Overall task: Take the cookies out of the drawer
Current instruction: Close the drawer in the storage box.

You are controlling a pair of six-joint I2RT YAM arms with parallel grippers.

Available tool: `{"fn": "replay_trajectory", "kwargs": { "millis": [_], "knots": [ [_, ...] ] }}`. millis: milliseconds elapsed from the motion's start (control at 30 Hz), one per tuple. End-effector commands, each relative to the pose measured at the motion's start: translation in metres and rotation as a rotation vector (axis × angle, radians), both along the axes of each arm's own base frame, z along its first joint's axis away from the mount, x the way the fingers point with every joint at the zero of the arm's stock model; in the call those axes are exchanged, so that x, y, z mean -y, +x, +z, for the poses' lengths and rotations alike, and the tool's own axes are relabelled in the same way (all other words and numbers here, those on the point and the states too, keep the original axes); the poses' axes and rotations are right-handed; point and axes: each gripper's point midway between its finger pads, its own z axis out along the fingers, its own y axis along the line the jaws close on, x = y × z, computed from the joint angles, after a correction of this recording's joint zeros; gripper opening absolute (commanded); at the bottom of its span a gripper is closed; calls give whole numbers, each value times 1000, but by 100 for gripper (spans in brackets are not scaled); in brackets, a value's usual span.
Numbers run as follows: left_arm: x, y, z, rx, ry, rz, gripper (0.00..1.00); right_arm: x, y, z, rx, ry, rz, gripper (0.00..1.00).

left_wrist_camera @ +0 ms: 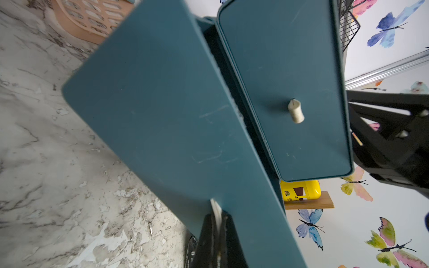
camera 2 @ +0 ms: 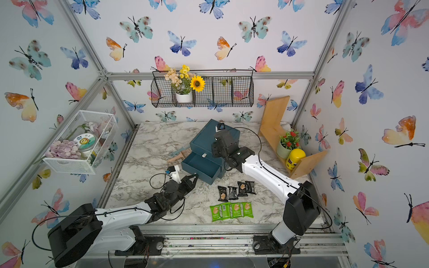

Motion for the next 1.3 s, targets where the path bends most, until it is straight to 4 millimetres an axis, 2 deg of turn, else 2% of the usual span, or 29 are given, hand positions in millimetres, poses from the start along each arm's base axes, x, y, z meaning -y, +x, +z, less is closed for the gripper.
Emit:
{"fn": "replay_trajectory", "kwargs": {
  "millis": [0, 400, 600, 1000, 1267],
  "knots": [
    [23, 13, 38, 100, -80, -48, 0, 2, -3, -26, -84, -38, -4, 34],
    [58, 45, 15, 83, -49, -80, 0, 1, -5, -33, -104, -31, -5, 34],
    [65, 52, 8, 69, -45, -85, 0, 1, -6, -33, -108, -24, -6, 34],
    [73, 53, 7, 60, -68, -112, 33, 0, -6, -29, -100, -9, -11, 34],
    [65, 47, 7, 54, -66, -110, 41, -1, -7, -15, -81, 9, 5, 35]
  ]
}}
